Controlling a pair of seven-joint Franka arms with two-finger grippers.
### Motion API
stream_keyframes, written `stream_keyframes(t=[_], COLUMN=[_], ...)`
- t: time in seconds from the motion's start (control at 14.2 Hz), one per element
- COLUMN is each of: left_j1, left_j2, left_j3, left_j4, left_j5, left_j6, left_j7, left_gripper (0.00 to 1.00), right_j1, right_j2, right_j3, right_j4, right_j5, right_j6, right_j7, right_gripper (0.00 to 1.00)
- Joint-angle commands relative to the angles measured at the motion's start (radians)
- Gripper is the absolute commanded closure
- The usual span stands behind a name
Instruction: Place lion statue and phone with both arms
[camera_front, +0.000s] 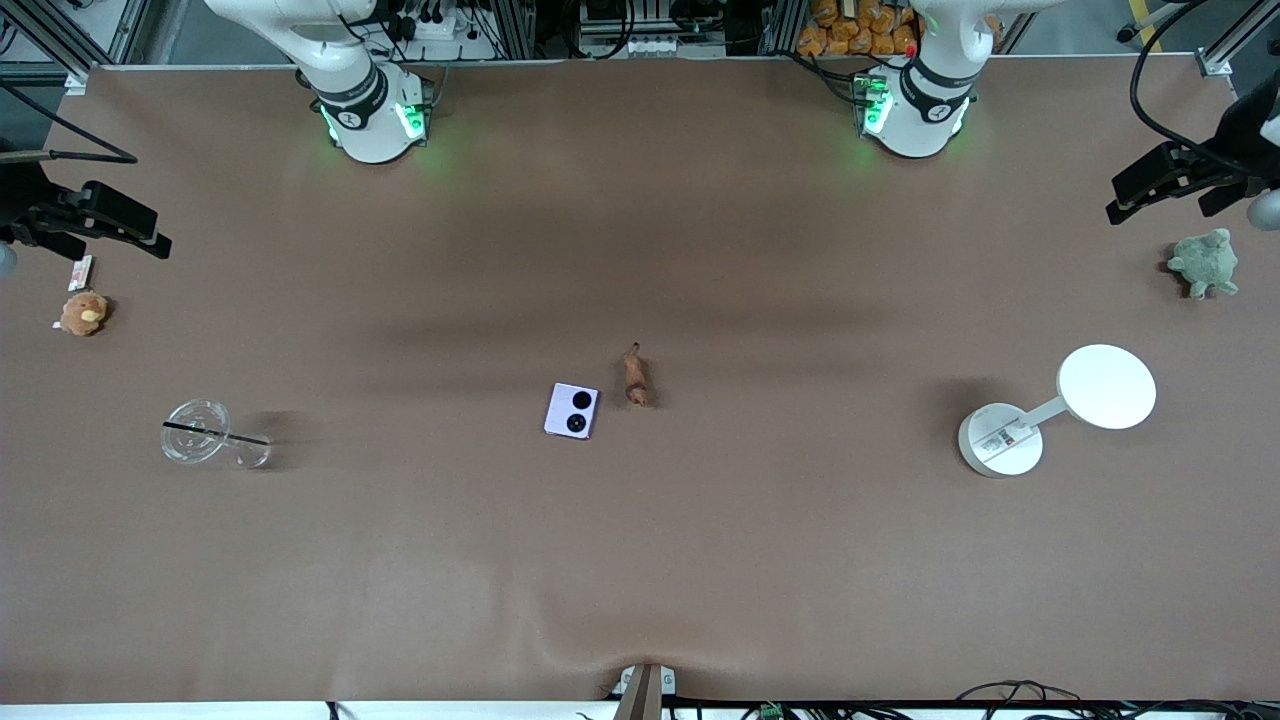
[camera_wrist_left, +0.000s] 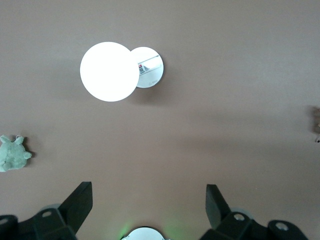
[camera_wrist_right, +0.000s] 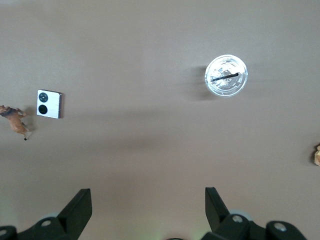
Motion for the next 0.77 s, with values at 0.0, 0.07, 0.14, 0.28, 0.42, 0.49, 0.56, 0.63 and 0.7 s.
stream_keyframes(t=[0.0, 0.07, 0.14, 0.28, 0.42, 0.49, 0.56, 0.63, 0.7], left_j1=[-0.01, -0.01, -0.012, -0.012, -0.015, -0.015, -0.02, -0.041, -0.049], left_j2=[-0.013, -0.012, -0.01, -0.007, -0.001, 0.005, 0.014, 0.027, 0.036], left_j3=[-0.001, -0.001, -0.001, -0.001, 0.003, 0.002, 0.002, 0.002, 0.002], left_j4=[-0.009, -0.006, -0.004, -0.004, -0.004, -0.006, -0.007, -0.01, -0.012], left_j5=[-0.014, -0.014, -0.012, -0.012, -0.011, -0.011, -0.009, -0.011, -0.009], left_j6=[-0.012, -0.011, -0.011, -0.009, -0.006, 0.001, 0.016, 0.032, 0.047], left_j7=[-0.008, -0.006, -0.005, -0.005, -0.005, -0.005, -0.005, -0.006, -0.008], left_gripper=[0.0, 0.0, 0.0, 0.0, 0.0, 0.0, 0.0, 0.0, 0.0], right_j1=[-0.017, -0.026, -0.039, -0.075, -0.083, -0.083, -0.085, -0.085, -0.085], right_j2=[0.007, 0.008, 0.007, 0.008, 0.02, 0.022, 0.023, 0.023, 0.023], right_j3=[0.008, 0.007, 0.007, 0.007, 0.007, 0.007, 0.007, 0.007, 0.007], right_j4=[0.007, 0.007, 0.007, 0.007, 0.007, 0.007, 0.007, 0.007, 0.007], right_j5=[-0.045, -0.061, -0.068, -0.068, -0.068, -0.068, -0.068, -0.068, -0.068], right_j6=[-0.015, -0.035, -0.045, -0.076, -0.09, -0.09, -0.09, -0.09, -0.09], right_j7=[-0.001, 0.002, 0.003, 0.005, 0.005, 0.005, 0.005, 0.005, 0.006], right_gripper=[0.0, 0.0, 0.0, 0.0, 0.0, 0.0, 0.0, 0.0, 0.0])
